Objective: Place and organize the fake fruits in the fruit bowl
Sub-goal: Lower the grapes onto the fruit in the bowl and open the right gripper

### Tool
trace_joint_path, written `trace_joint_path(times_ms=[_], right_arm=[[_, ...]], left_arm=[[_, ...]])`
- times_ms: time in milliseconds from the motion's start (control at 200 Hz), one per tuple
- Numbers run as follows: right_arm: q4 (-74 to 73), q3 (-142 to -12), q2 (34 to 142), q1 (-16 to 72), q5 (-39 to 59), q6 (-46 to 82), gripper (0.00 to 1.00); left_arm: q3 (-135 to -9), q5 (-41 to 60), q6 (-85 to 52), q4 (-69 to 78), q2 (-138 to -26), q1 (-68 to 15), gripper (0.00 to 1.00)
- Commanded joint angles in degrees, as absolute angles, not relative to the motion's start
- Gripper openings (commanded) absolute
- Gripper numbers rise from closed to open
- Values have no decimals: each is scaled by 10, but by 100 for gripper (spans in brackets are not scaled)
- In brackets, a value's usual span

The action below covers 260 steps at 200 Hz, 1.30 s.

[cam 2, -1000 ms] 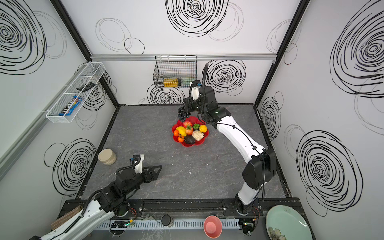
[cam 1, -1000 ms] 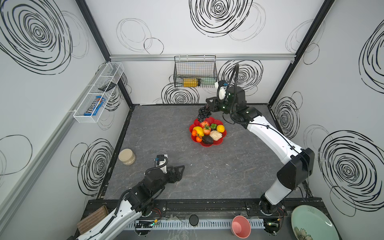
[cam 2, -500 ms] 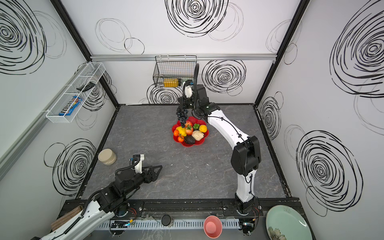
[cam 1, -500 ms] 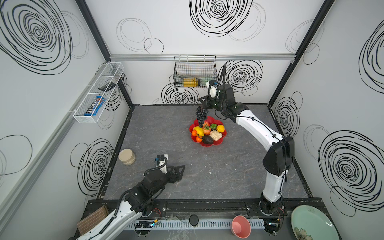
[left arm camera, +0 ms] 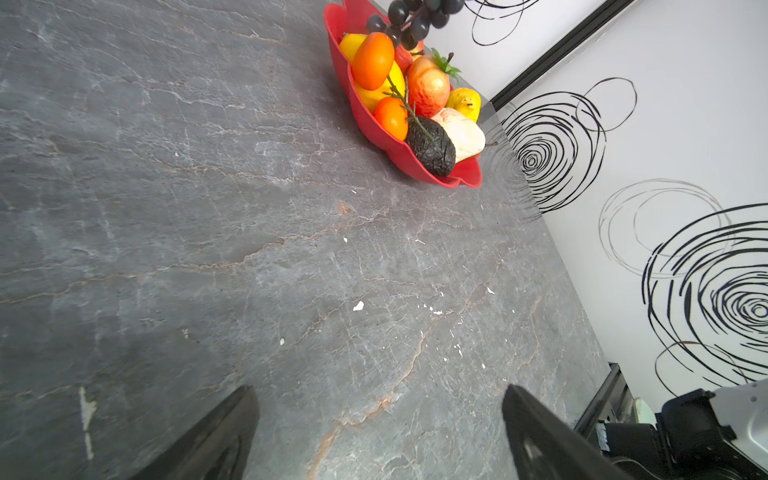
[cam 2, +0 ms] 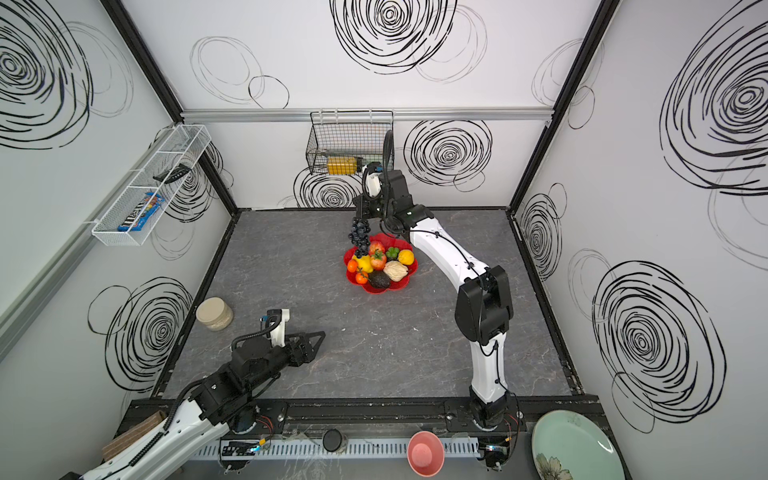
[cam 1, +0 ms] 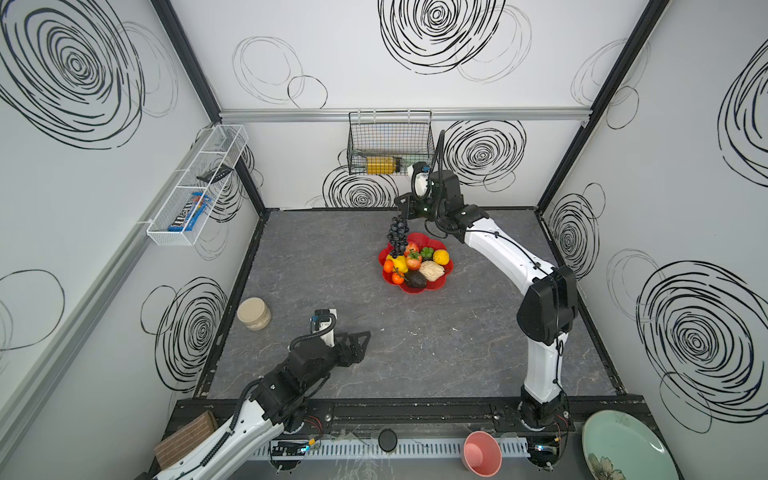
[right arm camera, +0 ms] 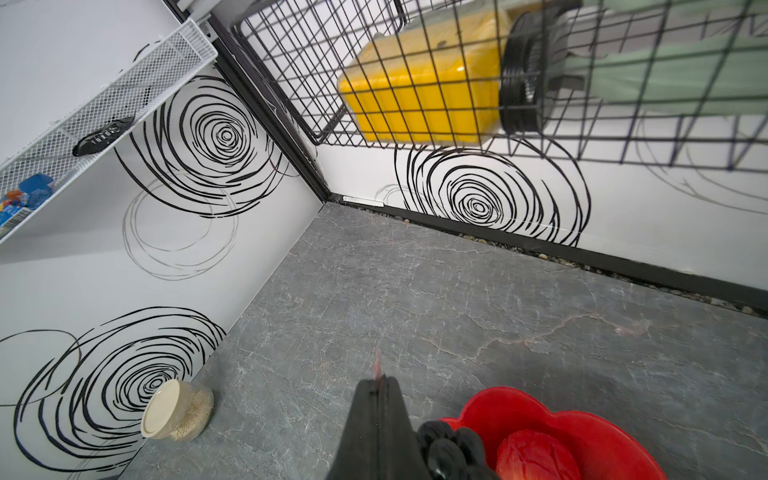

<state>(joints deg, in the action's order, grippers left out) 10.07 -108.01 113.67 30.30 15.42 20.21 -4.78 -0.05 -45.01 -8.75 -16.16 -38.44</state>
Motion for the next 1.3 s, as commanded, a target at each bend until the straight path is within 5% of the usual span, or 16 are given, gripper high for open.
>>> trace_joint_path(times_ms=[0,1296], right_arm=[[86,-1102,1141,305,158,189,0],[127,-1162,1230,298,50,176,0]], left_arm=[[-37,4,-443,-62,-166,-379,96],[-33,19,-442,-59,-166,-366,96]])
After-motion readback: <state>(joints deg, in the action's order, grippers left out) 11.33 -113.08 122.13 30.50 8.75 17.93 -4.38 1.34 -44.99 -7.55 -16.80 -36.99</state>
